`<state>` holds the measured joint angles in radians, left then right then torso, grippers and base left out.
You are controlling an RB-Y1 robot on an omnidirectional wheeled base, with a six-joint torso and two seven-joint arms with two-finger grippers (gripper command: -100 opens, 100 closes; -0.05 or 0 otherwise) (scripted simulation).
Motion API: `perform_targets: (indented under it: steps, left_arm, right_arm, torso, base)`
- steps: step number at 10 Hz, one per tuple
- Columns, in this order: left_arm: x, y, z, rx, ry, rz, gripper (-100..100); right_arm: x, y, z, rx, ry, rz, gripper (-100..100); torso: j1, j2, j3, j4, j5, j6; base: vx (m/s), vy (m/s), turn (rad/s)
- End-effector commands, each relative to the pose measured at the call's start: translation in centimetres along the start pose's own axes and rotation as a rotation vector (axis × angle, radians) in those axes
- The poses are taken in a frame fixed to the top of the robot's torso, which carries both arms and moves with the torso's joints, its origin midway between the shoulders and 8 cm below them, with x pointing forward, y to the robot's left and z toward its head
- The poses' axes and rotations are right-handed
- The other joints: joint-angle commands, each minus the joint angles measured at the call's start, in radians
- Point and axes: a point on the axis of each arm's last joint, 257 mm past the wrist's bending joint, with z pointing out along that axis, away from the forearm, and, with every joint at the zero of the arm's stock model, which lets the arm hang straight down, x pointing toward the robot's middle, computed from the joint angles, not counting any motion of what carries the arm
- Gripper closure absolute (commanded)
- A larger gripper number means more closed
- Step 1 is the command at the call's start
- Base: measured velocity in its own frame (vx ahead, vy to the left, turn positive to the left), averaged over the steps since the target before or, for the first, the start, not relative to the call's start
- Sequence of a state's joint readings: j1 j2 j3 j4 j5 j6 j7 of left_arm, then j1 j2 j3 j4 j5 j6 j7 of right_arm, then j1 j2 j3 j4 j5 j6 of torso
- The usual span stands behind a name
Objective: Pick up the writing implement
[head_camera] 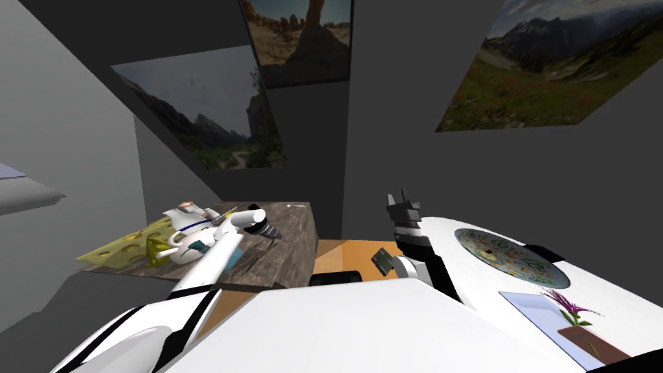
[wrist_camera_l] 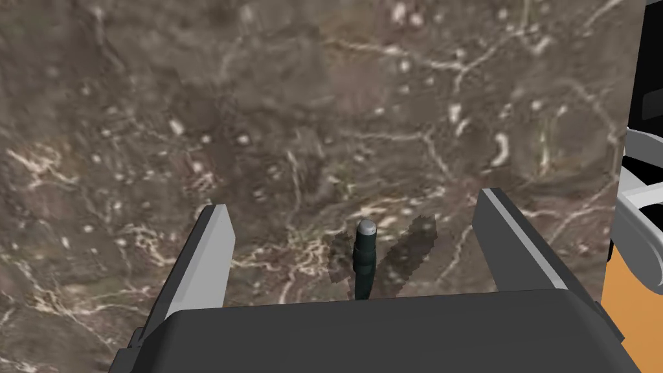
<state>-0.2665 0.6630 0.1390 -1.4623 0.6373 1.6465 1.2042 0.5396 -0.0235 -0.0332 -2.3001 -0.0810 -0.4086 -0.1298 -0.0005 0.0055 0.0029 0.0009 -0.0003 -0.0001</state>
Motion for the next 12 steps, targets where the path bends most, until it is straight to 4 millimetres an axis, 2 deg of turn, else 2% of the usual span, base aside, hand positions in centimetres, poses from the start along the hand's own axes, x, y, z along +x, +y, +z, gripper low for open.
perform_targets:
  steps: [1, 6, 7, 8, 12]
  left_arm:
    - [0.1, -0.6, 0.4, 0.004, 0.001, -0.021, -100]
    - [0.2, -2.2, 1.7, 0.014, -0.001, -0.081, -100]
    - [0.2, -2.0, 1.6, 0.013, -0.001, -0.073, -100]
    - [0.2, -2.1, 1.7, 0.013, 0.0, -0.074, 100]
    - [0.3, -2.0, 1.6, 0.012, 0.004, -0.075, 100]
  right_arm:
    - [0.0, 0.0, 0.0, 0.0, 0.0, 0.0, 0]
    - [0.0, 0.0, 0.0, 0.0, 0.0, 0.0, 0]
    - [0.0, 0.0, 0.0, 0.0, 0.0, 0.0, 0]
    - [0.0, 0.0, 0.0, 0.0, 0.0, 0.0, 0]
    - [0.0, 0.0, 0.0, 0.0, 0.0, 0.0, 0]
  torso:
    - [0.0, 0.0, 0.0, 0.0, 0.0, 0.0]
    - [0.0, -0.001, 0.0, 0.0, 0.0, 0.0]
    - [0.0, -0.001, -0.001, 0.0, 0.0, 0.0]
    - [0.0, -0.003, -0.001, 0.0, 0.0, -0.001]
    - [0.0, -0.006, -0.004, -0.002, 0.0, -0.001]
  base:
    - [-0.089, 0.032, -0.121]
    - [-0.073, 0.018, -0.127]
    - [-0.027, 0.012, -0.03]
    - [-0.005, 0.002, 0.005]
    - [0.0, 0.0, 0.0]
